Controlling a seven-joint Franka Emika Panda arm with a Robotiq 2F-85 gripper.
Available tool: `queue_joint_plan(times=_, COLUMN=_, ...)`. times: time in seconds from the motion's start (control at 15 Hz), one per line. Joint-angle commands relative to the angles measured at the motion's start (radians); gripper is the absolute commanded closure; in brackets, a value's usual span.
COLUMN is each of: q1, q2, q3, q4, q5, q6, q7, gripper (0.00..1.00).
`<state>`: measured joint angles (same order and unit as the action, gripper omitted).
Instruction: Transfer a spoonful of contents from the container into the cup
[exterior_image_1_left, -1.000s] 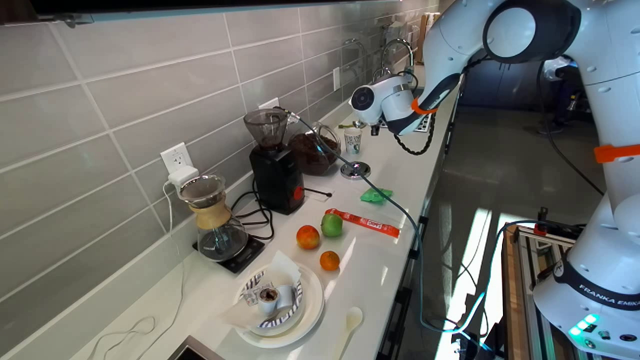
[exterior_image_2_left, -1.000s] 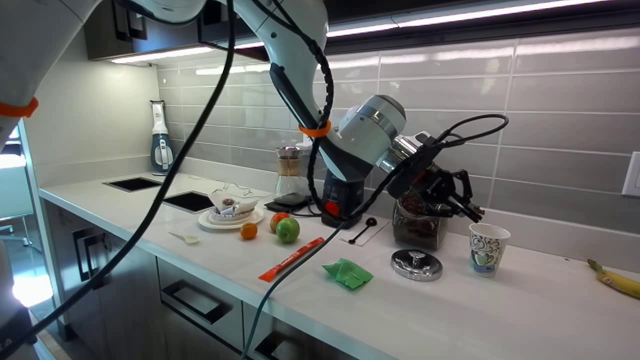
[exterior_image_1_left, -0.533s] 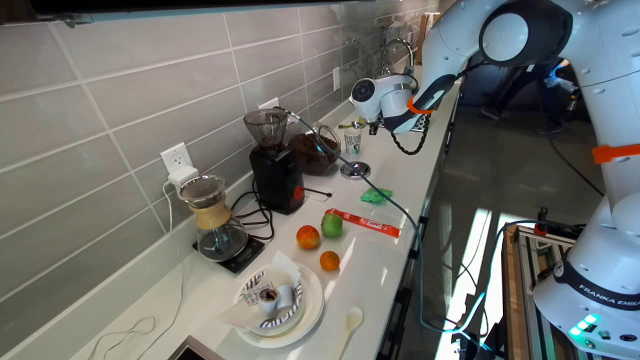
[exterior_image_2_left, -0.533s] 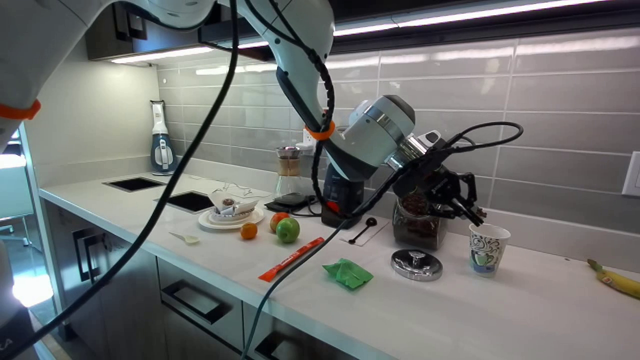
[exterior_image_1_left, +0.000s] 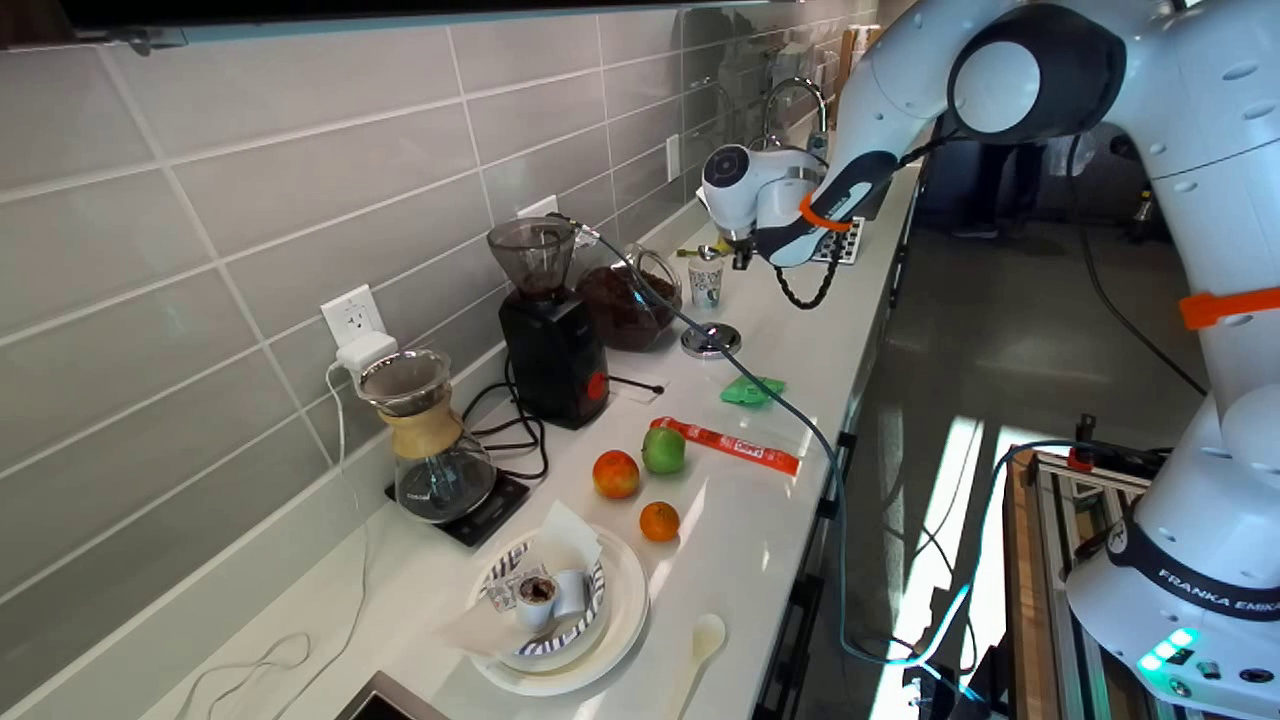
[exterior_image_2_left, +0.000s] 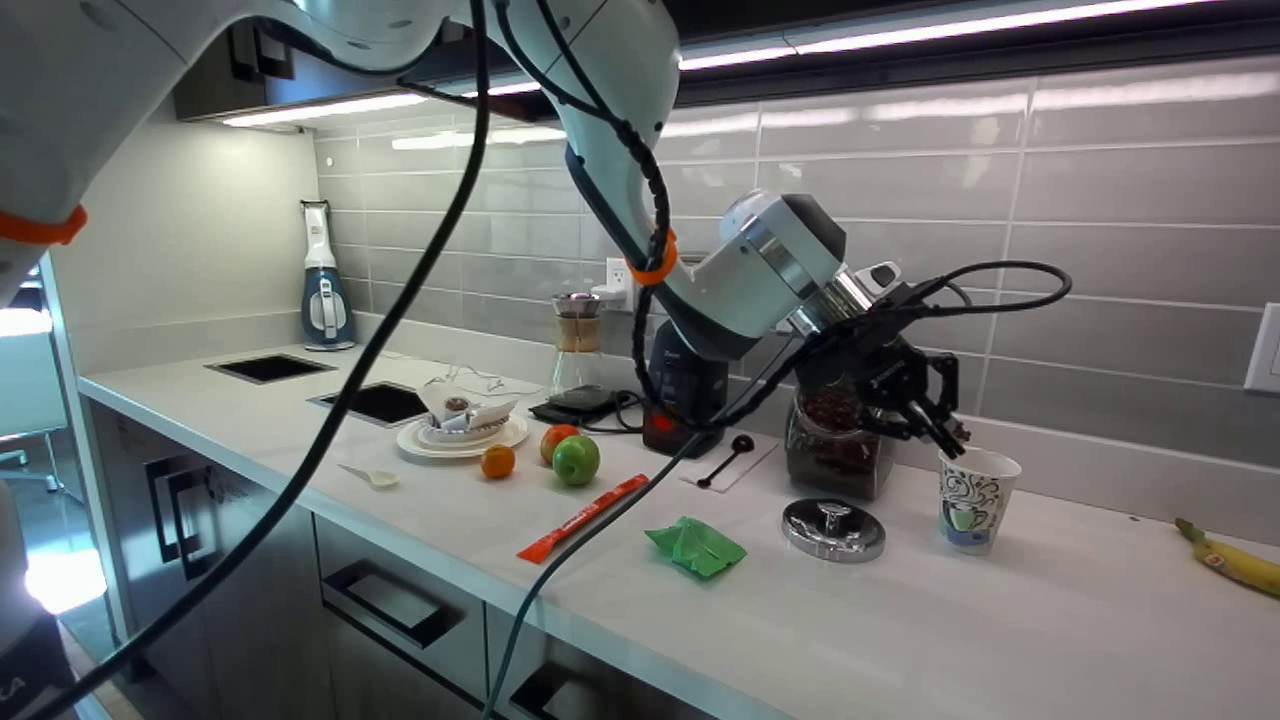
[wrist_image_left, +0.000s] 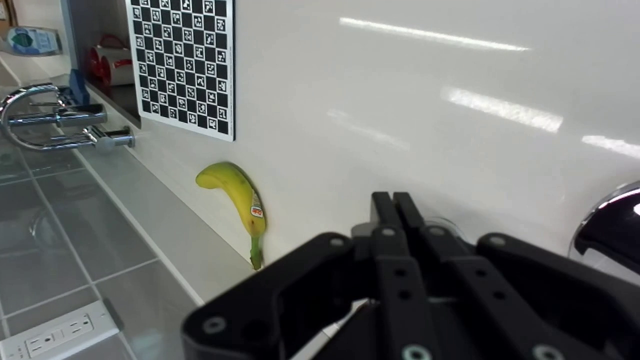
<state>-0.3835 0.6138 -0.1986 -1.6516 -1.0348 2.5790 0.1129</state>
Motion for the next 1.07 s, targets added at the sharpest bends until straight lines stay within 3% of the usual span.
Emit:
queue_joint_plan(times=0.0, q1=-0.016, q2=0.034, q3=-0.002, q4=0.042, q5=0.117, q6=0.038, q7=-0.105, gripper=0.99)
queue_joint_plan(times=1.0, q1=-0.043, q2=0.078, q3=0.000, q4=0.124, q5=0.558, q6=0.030, q7=-0.454, gripper=0.99)
